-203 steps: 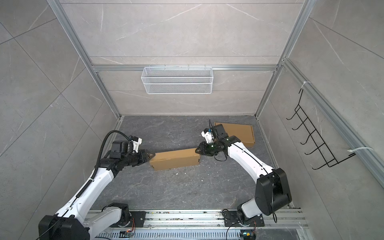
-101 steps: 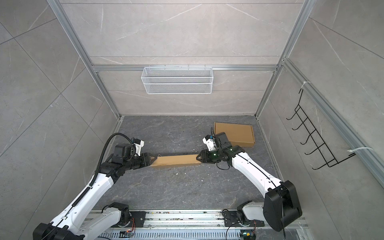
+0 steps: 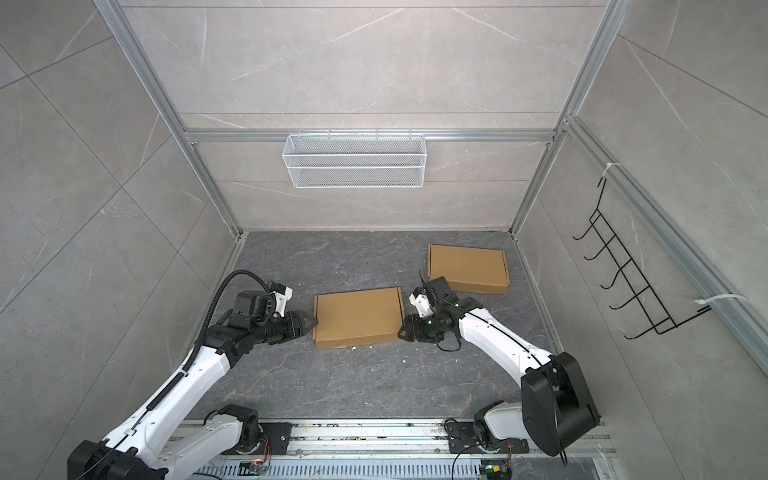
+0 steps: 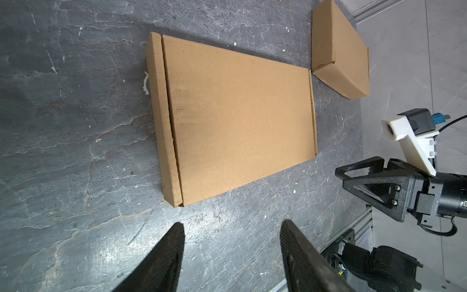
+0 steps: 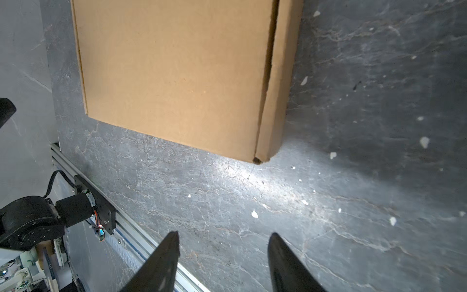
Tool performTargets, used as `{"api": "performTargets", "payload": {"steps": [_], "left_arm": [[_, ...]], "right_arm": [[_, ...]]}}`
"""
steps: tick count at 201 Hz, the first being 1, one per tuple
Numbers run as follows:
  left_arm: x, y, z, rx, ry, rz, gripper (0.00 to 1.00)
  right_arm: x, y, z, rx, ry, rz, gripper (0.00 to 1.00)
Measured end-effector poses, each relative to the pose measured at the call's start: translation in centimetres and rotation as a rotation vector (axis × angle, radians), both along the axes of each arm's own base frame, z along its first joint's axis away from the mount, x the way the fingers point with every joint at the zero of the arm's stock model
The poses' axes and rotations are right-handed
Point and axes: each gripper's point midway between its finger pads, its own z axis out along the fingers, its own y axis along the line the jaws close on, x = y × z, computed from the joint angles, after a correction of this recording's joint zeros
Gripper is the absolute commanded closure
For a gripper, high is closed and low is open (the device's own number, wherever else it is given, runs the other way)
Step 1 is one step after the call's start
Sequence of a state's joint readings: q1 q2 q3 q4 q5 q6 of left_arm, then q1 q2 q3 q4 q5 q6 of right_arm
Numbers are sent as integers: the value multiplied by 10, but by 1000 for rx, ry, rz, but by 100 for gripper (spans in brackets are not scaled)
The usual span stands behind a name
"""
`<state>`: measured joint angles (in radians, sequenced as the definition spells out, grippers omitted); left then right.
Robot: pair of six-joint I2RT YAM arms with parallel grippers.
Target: Fold the paper box
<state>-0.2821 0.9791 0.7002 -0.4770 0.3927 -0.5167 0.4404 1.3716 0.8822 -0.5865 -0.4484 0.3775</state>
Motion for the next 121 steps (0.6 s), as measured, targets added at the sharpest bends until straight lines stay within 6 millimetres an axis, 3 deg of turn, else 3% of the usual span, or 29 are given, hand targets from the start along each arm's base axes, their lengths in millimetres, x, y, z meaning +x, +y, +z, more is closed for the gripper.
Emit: {"api": "performTargets", "payload": {"steps": [31,62,121], "left_arm": [[-2,3,-21,25,47,19,33],[0,7,-49,58,85,42,32],[28,2,-85,59,118,84,35]], "right_arm": [[5,-2,-12,-36,26,-10,38],[24,3,-22,-61,31,-21,38],[61,22,-41,-44,49,-65,40]]}}
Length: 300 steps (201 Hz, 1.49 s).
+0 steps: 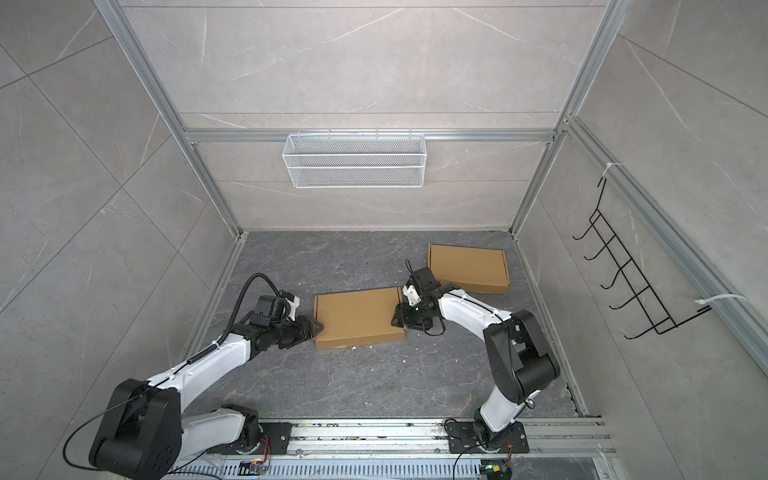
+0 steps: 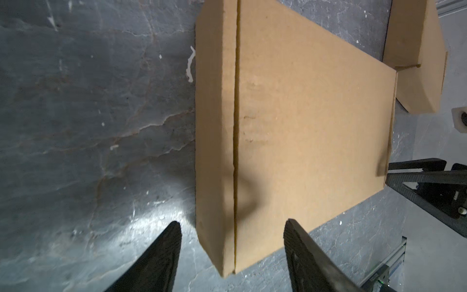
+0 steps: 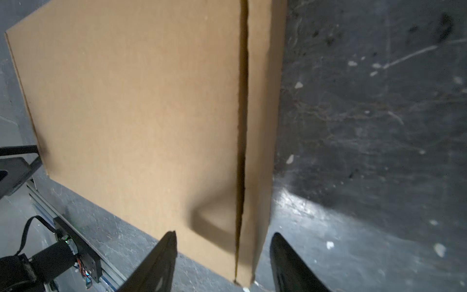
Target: Fold the paper box
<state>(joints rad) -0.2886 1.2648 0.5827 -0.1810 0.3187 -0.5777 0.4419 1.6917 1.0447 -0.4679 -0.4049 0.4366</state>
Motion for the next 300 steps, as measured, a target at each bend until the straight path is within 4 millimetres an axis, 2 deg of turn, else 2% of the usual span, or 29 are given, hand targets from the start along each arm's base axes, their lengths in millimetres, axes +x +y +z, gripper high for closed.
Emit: {"api": "performTargets", "payload": {"steps": [33,86,109,141,166,196,213,226,242,250,262,277,285,300], "left_arm": [[22,-5,-5,6,6,9,36],[101,20,12,5,-70,114,35],[132,26,14,1,-93,127,35],[166,27,12,-1,-114,138,35],[181,23,12,-12,-120,129,33],[177,17,8,-4,-102,101,24],[173,18,10,17,-101,95,20],[168,21,19,36,-122,95,18],[157,29,41,66,-181,108,10],[148,34,55,84,-226,116,0],[131,43,73,118,-301,130,0],[111,53,91,171,-400,137,0],[101,59,96,214,-450,141,0],[87,72,98,308,-519,161,0]], "right_arm": [[14,21,1,18,1,0,40],[56,47,0,45,-12,-33,40],[78,58,0,56,-28,-39,40],[105,62,-1,52,-47,-58,40],[124,56,-2,48,-60,-79,38],[132,47,-2,13,-92,-54,31],[130,42,1,-13,-118,-25,30],[122,34,9,-29,-141,-10,30],[112,16,36,-52,-221,-7,30],[105,3,55,-64,-288,-20,29],[93,-19,87,-78,-416,-49,25],[76,-53,132,-105,-632,-114,1],[69,-70,151,-137,-748,-143,0],[63,-102,166,-246,-877,-224,0]]}}
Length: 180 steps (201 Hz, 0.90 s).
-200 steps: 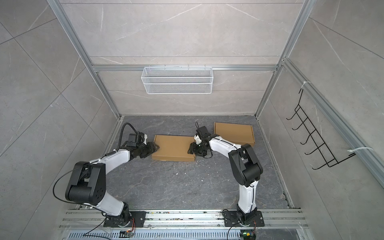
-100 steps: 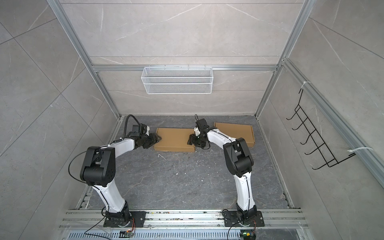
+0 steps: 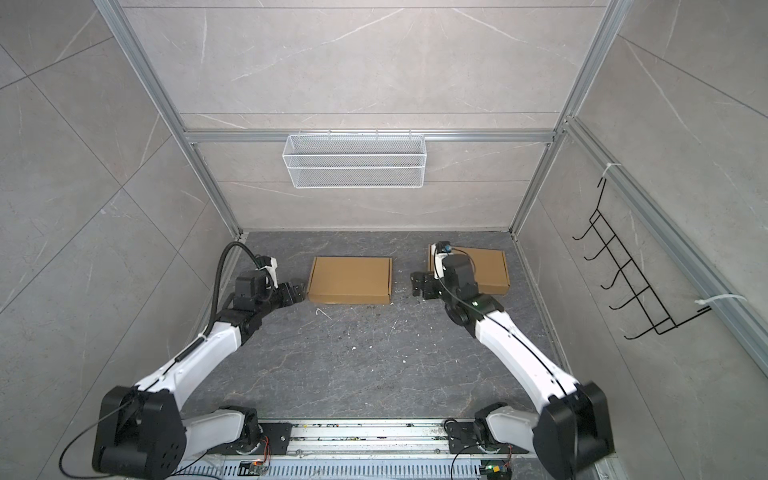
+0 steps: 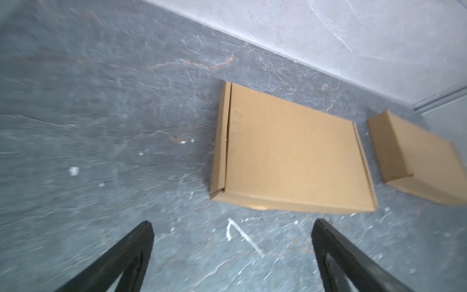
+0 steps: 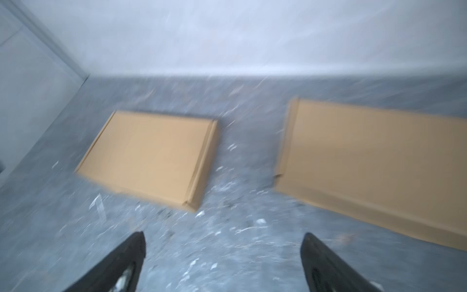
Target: Fold the paper box
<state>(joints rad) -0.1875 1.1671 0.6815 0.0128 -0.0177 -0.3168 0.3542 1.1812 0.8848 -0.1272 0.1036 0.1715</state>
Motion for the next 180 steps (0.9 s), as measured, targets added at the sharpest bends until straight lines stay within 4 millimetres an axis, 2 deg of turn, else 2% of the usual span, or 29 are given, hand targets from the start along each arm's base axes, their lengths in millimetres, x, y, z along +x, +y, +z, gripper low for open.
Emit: {"api": "performTargets", "payload": {"steps": [11,19,43,56,73,90,120,139,161,180], "left_arm": [[-6,15,-3,72,-37,61,0],[-12,30,-8,128,-60,116,1],[-31,74,-36,281,-92,259,1],[-37,92,-58,327,-63,301,0],[-36,110,-81,333,-20,331,0],[-27,115,-97,323,11,299,0],[-6,100,-94,294,-61,181,0],[2,98,-93,277,-97,153,0],[7,96,-99,266,-108,126,0],[7,98,-104,268,-96,135,0]], "right_arm": [[3,-29,3,-60,-55,-109,0],[5,-50,-5,-94,-61,-184,0],[-8,-125,-54,-168,-3,-414,0],[-13,-143,-75,-180,34,-471,0],[-7,-144,-91,-179,41,-477,0],[2,-140,-103,-163,25,-459,1],[8,-133,-117,-144,1,-406,1],[10,-130,-121,-120,-50,-377,0],[7,-125,-145,-116,-40,-339,0],[7,-119,-156,-111,-55,-297,0]]}}
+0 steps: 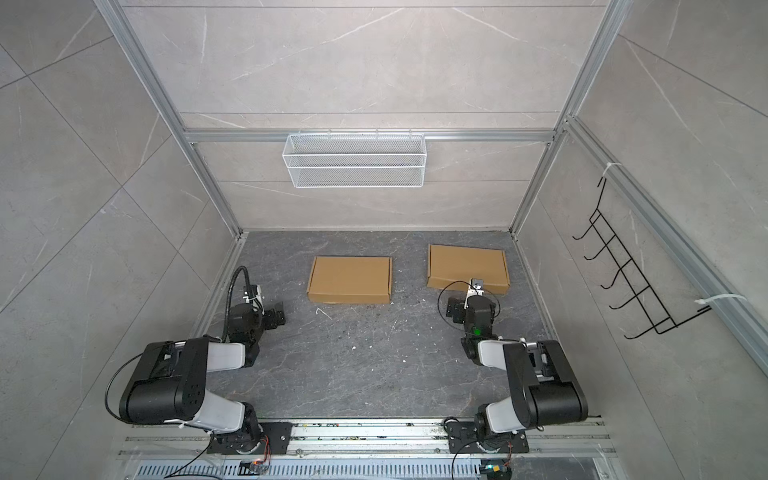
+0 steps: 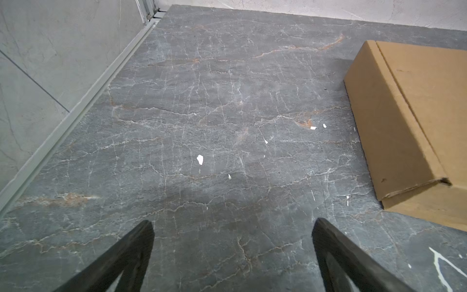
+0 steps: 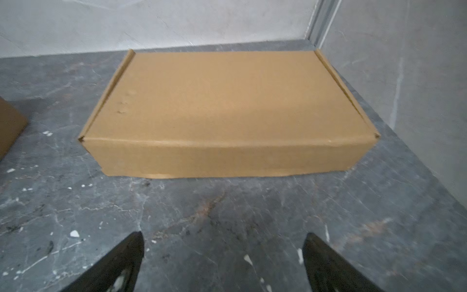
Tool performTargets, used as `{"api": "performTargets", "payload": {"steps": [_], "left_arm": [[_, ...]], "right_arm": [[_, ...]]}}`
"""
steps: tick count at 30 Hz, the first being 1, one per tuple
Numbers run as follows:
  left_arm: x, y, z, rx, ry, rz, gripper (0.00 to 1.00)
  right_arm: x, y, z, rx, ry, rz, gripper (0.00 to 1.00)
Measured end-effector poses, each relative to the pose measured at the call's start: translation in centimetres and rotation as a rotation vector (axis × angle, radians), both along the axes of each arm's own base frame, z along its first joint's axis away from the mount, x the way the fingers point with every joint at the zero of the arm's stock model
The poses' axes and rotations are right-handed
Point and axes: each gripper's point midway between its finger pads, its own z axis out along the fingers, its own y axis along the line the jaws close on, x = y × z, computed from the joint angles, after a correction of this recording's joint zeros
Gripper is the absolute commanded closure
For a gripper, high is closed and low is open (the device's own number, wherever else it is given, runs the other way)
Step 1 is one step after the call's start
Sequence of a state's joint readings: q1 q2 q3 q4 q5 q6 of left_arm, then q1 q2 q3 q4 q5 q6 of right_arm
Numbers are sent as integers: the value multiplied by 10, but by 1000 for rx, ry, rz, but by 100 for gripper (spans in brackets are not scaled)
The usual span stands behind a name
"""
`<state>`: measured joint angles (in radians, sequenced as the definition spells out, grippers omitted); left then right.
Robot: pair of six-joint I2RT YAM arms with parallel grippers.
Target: Fold the paper box
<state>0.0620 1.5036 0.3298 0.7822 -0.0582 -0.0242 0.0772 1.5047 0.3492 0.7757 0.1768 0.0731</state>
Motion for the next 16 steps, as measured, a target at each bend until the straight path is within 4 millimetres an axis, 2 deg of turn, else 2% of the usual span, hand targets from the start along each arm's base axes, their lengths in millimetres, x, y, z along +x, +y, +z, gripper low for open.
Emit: {"api": "performTargets", "payload": {"steps": [2,7,11,16], "left_arm": [[1,1,1,0,-5,6,0],[1,3,2,5,-11,16,0],[1,4,2,4,-11,19,0],[1,4,2,4,-11,20,0]], "right_arm": [[-2,2,-4,0,4,17,1],[4,5,11,-1,-64,34,0],[5,7,14,-6,-74,42,1],[6,21,15,-28,-76,82,1]]}}
